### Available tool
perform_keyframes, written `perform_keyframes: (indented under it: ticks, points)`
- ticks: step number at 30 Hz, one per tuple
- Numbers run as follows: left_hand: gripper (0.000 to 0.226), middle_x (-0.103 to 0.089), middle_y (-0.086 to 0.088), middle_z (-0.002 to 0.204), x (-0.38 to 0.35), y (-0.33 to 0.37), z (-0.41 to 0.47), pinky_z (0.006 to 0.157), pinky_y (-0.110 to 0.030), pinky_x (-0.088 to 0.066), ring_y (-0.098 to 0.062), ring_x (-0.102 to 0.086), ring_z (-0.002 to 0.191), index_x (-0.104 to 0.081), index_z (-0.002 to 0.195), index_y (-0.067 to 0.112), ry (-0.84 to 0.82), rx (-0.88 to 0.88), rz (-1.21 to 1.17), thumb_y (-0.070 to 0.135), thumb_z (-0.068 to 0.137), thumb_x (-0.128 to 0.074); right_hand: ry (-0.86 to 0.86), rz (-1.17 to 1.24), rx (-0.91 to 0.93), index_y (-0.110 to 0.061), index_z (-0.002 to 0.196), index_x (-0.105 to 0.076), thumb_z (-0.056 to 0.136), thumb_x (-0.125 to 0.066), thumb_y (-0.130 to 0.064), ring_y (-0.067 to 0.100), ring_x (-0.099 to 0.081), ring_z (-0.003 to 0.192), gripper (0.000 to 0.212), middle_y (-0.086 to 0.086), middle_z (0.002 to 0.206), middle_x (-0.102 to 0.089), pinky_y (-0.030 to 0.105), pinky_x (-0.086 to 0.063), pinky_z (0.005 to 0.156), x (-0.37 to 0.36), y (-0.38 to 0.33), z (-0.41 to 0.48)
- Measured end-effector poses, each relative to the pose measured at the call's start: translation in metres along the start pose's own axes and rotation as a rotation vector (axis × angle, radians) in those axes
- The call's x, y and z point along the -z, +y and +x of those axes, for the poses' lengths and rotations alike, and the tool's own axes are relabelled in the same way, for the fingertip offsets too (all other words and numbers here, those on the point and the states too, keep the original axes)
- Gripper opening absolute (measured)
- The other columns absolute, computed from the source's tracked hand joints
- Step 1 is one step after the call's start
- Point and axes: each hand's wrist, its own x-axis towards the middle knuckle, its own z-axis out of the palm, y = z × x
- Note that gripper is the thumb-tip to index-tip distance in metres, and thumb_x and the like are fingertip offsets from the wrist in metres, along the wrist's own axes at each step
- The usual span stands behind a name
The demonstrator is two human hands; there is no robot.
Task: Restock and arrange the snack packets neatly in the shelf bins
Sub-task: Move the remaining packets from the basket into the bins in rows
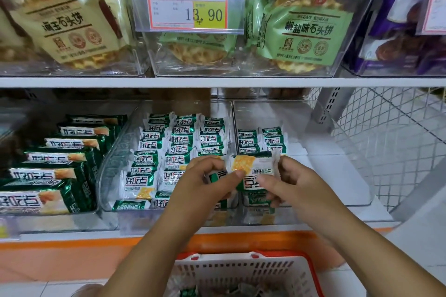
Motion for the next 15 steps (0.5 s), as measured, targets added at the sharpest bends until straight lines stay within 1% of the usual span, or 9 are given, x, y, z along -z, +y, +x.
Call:
perform_keyframes:
  ticks: [2, 3, 5, 6, 8, 10, 11, 13, 15]
  points:
    - [0.043, -0.054, 0.004, 0.122, 0.002, 0.004, 0.0, 0.081, -0.025, -0.059, -0.012, -0.065, 0.103, -0.075, 0.096, 0.028, -0.034, -0.019, 0.008, 0.051, 0.059, -0.076, 0.004, -0.04, 0.003, -0.035, 0.094, -0.069, 0.085, -0.067, -0.03, 0.008, -0.066, 0.071, 0.01, -0.008, 0.083, -0.072, 0.034, -0.057, 0.071, 0.003, -0.001, 0.001]
    - [0.043, -0.052, 0.008, 0.124, 0.002, 0.006, -0.001, 0.081, -0.018, -0.057, -0.001, -0.062, 0.104, -0.075, 0.101, 0.031, -0.06, -0.039, 0.027, 0.049, 0.061, -0.075, -0.006, -0.045, 0.003, -0.034, 0.092, -0.07, 0.084, -0.067, -0.028, 0.009, -0.067, 0.072, 0.011, -0.006, 0.082, -0.072, 0.035, -0.058, 0.074, 0.003, -0.002, 0.0]
    - [0.046, -0.048, 0.015, 0.124, 0.001, 0.008, -0.003, 0.077, -0.003, -0.048, 0.017, -0.053, 0.103, -0.074, 0.108, 0.03, -0.098, -0.084, 0.11, 0.045, 0.065, -0.073, -0.025, -0.036, 0.001, -0.034, 0.092, -0.071, 0.084, -0.068, -0.026, 0.009, -0.07, 0.078, 0.012, -0.006, 0.083, -0.072, 0.035, -0.058, 0.076, 0.003, -0.003, 0.0]
    - [0.046, -0.047, 0.016, 0.124, 0.0, 0.007, -0.004, 0.078, -0.001, -0.045, 0.019, -0.05, 0.104, -0.074, 0.108, 0.028, -0.101, -0.105, 0.148, 0.046, 0.066, -0.072, -0.027, -0.034, 0.01, -0.035, 0.094, -0.07, 0.084, -0.069, -0.026, 0.008, -0.07, 0.08, 0.013, -0.008, 0.085, -0.072, 0.032, -0.058, 0.076, 0.002, -0.003, -0.001]
    - [0.043, -0.05, 0.013, 0.123, -0.003, 0.003, -0.002, 0.084, -0.01, -0.05, 0.01, -0.054, 0.11, -0.077, 0.103, 0.025, -0.081, -0.112, 0.151, 0.047, 0.068, -0.07, -0.018, 0.02, 0.026, -0.038, 0.1, -0.068, 0.084, -0.071, -0.027, 0.006, -0.069, 0.086, 0.02, -0.012, 0.09, -0.072, 0.025, -0.058, 0.075, -0.001, -0.003, -0.002]
    - [0.041, -0.051, 0.007, 0.122, -0.005, 0.001, -0.001, 0.082, -0.028, -0.059, -0.007, -0.06, 0.112, -0.079, 0.097, 0.025, -0.029, -0.075, 0.087, 0.051, 0.067, -0.068, -0.018, 0.129, 0.011, -0.039, 0.107, -0.063, 0.079, -0.075, -0.029, 0.007, -0.069, 0.093, 0.032, -0.012, 0.097, -0.072, 0.028, -0.058, 0.081, -0.004, 0.0, -0.002]
    - [0.043, -0.051, 0.007, 0.122, -0.006, 0.001, -0.001, 0.082, -0.034, -0.06, -0.011, -0.06, 0.113, -0.079, 0.094, 0.026, -0.002, -0.063, 0.069, 0.056, 0.065, -0.068, -0.022, 0.152, -0.002, -0.039, 0.109, -0.062, 0.077, -0.075, -0.033, 0.005, -0.068, 0.095, 0.035, -0.014, 0.1, -0.072, 0.029, -0.057, 0.084, -0.006, 0.002, -0.003]
    - [0.047, -0.051, 0.01, 0.123, -0.007, 0.001, -0.003, 0.088, -0.036, -0.058, -0.006, -0.057, 0.116, -0.079, 0.092, 0.029, 0.02, -0.089, 0.108, 0.063, 0.062, -0.067, -0.007, 0.147, -0.016, -0.04, 0.108, -0.063, 0.076, -0.074, -0.041, 0.003, -0.067, 0.097, 0.034, -0.017, 0.102, -0.071, 0.031, -0.055, 0.088, -0.014, 0.006, -0.006]
    - [0.048, -0.05, 0.012, 0.122, -0.007, 0.004, -0.005, 0.089, -0.033, -0.057, -0.005, -0.058, 0.11, -0.078, 0.097, 0.034, 0.033, -0.112, 0.149, 0.064, 0.062, -0.066, 0.072, 0.189, -0.021, -0.035, 0.105, -0.065, 0.079, -0.073, -0.039, 0.009, -0.069, 0.096, 0.028, -0.011, 0.102, -0.072, 0.037, -0.055, 0.088, -0.015, 0.006, -0.002]
